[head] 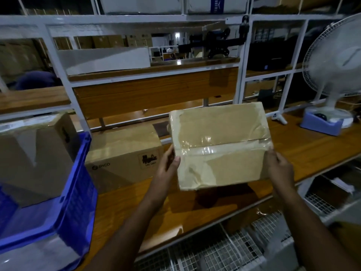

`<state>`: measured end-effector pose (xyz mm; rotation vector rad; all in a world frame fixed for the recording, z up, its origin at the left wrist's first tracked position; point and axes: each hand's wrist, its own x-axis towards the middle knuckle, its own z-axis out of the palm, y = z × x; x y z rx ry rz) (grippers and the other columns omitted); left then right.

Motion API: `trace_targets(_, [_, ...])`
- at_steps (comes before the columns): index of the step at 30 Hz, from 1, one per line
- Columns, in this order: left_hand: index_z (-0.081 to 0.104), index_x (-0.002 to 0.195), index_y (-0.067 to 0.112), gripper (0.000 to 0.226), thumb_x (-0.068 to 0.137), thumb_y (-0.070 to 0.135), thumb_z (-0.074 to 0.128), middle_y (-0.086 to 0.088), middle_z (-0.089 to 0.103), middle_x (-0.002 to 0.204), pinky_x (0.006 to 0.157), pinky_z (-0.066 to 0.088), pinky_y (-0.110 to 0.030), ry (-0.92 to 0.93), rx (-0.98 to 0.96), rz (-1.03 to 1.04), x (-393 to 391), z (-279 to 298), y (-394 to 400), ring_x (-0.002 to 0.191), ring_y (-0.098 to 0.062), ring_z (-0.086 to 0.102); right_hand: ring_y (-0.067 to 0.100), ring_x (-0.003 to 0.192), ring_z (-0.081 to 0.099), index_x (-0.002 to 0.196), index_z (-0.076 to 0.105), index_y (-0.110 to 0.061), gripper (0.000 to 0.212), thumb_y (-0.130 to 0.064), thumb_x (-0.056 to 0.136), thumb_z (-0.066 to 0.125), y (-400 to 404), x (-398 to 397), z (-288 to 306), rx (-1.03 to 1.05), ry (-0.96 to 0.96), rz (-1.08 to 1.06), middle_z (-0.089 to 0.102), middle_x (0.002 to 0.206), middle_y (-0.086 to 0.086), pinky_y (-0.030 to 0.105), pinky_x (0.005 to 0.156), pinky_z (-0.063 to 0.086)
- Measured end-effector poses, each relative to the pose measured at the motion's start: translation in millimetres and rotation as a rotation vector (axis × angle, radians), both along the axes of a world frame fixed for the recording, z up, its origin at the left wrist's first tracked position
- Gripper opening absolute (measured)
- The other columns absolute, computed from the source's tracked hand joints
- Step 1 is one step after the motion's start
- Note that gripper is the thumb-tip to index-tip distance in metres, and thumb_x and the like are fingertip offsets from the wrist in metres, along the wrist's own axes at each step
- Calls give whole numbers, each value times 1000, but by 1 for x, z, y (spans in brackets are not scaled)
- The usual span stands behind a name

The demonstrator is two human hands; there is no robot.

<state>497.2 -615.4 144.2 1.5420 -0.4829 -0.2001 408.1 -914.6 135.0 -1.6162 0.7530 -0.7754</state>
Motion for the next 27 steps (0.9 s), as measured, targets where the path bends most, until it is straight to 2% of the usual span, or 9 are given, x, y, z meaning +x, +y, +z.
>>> trace_targets(2, [28, 155, 43, 58, 100, 48, 44, 21, 42, 133, 66, 51, -9, -37, 24, -17, 13, 19, -13, 99, 15, 54, 19, 92, 60, 106, 63, -29, 42, -63, 98, 40, -9, 8, 6, 62, -35, -17, 64, 101, 2, 40, 79, 52])
trace_targets(5, [25, 158, 33, 58, 103, 46, 40, 16, 48, 135, 67, 52, -8, -42, 22, -59, 36, 40, -35, 94, 18, 63, 16, 86, 56, 110, 56, -34, 29, -56, 101, 40, -24, 29, 25, 121, -112, -42, 59, 94, -3, 34, 72, 44])
trace_targets(10, [36, 153, 33, 53, 104, 54, 32, 4, 56, 142, 74, 55, -15, -47, 10, -79, 71, 57, -71, 107, 0, 66, 15, 92, 61, 117, 62, -27, 38, -55, 101, 44, -58, 68, 50, 245, -236, 23, 65, 96, -5, 34, 76, 49])
trace_targets(13, [33, 154, 34, 78, 89, 74, 48, 5, 52, 143, 79, 56, -20, -4, 80, -48, 84, 58, -87, 117, -10, 60, 20, 92, 65, 105, 65, -27, 38, -57, 100, 43, -80, 94, 50, 244, -208, 96, 70, 97, 4, 40, 78, 51])
trace_targets(16, [31, 150, 32, 73, 88, 52, 64, 9, 54, 127, 77, 58, -23, -17, 159, 8, 95, 45, -96, 110, -11, 61, 20, 94, 67, 106, 67, -28, 35, -56, 99, 47, -95, 118, 38, 241, -196, 140, 72, 98, 5, 38, 74, 52])
trace_targets(18, [29, 150, 33, 82, 83, 40, 76, 5, 54, 131, 84, 60, -29, -44, 226, 55, 100, 35, -99, 112, -13, 61, 19, 95, 67, 117, 66, -26, 38, -55, 98, 50, -99, 131, 29, 233, -191, 165, 72, 100, 4, 36, 70, 51])
trace_targets(20, [27, 143, 47, 83, 82, 31, 81, 12, 48, 132, 84, 59, -29, -109, 281, 115, 104, 24, -100, 111, -10, 57, 20, 96, 67, 124, 63, -26, 41, -54, 97, 51, -101, 143, 22, 233, -168, 213, 71, 102, 4, 37, 68, 51])
trace_targets(23, [22, 147, 50, 88, 83, 33, 80, 3, 37, 151, 91, 58, -39, -75, 376, 269, 110, 8, -101, 128, -20, 49, 23, 99, 66, 121, 62, -27, 37, -53, 97, 51, -98, 160, 8, 245, -116, 305, 70, 105, 6, 41, 73, 53])
trace_targets(27, [25, 149, 47, 84, 85, 37, 77, 7, 26, 161, 110, 45, -54, -269, 643, 411, 124, -20, -98, 148, -23, 29, 14, 88, 60, 124, 57, -28, 27, -41, 103, 46, -83, 180, -15, 244, -105, 316, 64, 101, -1, 34, 64, 46])
